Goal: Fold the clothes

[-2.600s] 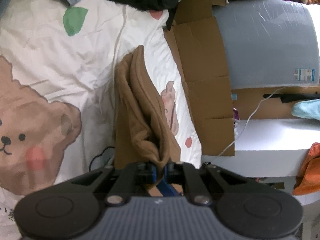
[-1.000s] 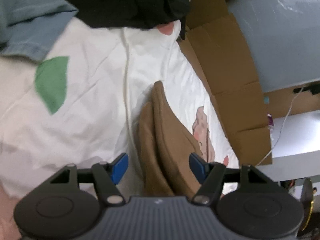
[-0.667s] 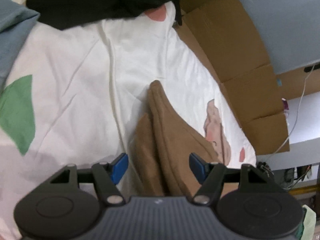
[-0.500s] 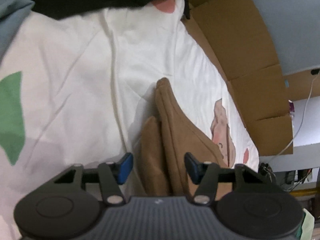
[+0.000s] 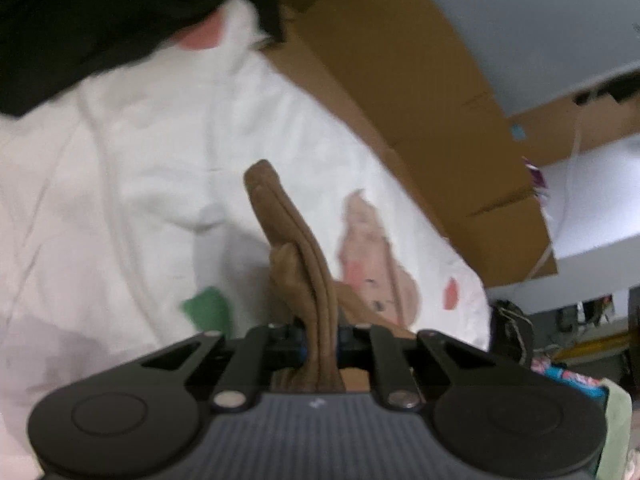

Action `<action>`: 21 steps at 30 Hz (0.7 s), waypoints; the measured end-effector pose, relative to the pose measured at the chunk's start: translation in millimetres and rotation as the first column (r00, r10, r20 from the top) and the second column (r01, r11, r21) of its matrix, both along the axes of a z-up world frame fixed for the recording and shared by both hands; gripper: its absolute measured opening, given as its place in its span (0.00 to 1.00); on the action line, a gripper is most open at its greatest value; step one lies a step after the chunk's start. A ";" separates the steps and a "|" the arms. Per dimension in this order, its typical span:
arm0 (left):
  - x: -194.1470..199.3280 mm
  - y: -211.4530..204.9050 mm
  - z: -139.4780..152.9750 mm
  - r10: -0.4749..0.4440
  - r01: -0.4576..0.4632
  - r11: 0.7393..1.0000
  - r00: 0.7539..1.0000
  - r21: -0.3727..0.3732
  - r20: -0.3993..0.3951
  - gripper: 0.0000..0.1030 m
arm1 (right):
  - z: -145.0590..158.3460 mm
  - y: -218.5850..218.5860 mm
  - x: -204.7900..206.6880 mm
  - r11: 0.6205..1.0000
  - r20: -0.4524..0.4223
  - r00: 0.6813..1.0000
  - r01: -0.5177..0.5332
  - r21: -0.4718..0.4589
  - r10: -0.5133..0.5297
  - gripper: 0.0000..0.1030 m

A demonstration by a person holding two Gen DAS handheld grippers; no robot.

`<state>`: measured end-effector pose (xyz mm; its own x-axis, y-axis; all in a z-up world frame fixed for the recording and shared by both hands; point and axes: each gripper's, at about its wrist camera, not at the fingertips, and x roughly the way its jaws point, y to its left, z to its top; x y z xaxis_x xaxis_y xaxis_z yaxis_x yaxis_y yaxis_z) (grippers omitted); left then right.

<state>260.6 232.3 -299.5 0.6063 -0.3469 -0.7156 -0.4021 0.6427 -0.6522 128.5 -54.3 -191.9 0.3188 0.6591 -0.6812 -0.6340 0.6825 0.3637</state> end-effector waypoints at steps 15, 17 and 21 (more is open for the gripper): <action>44.0 -102.1 52.4 -0.114 0.114 0.993 0.988 0.007 0.105 0.11 | 27.5 -99.0 -0.1 0.991 0.023 0.992 0.124 0.056 -0.125 0.04; 49.3 -118.5 53.5 -0.131 0.131 0.991 0.986 0.003 0.104 0.11 | 26.4 -112.8 -3.1 0.988 0.021 0.990 0.141 0.054 -0.143 0.04; 57.9 -150.0 51.3 -0.165 0.166 0.986 0.982 0.004 0.089 0.11 | 18.5 -141.0 -7.5 0.979 -0.030 0.981 0.193 0.061 -0.192 0.04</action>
<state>318.5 82.3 -248.1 0.6015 -0.4502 -0.6599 -0.2305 0.6932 -0.6829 121.0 -195.2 -173.4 0.4279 0.6290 -0.6491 -0.4836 0.7660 0.4235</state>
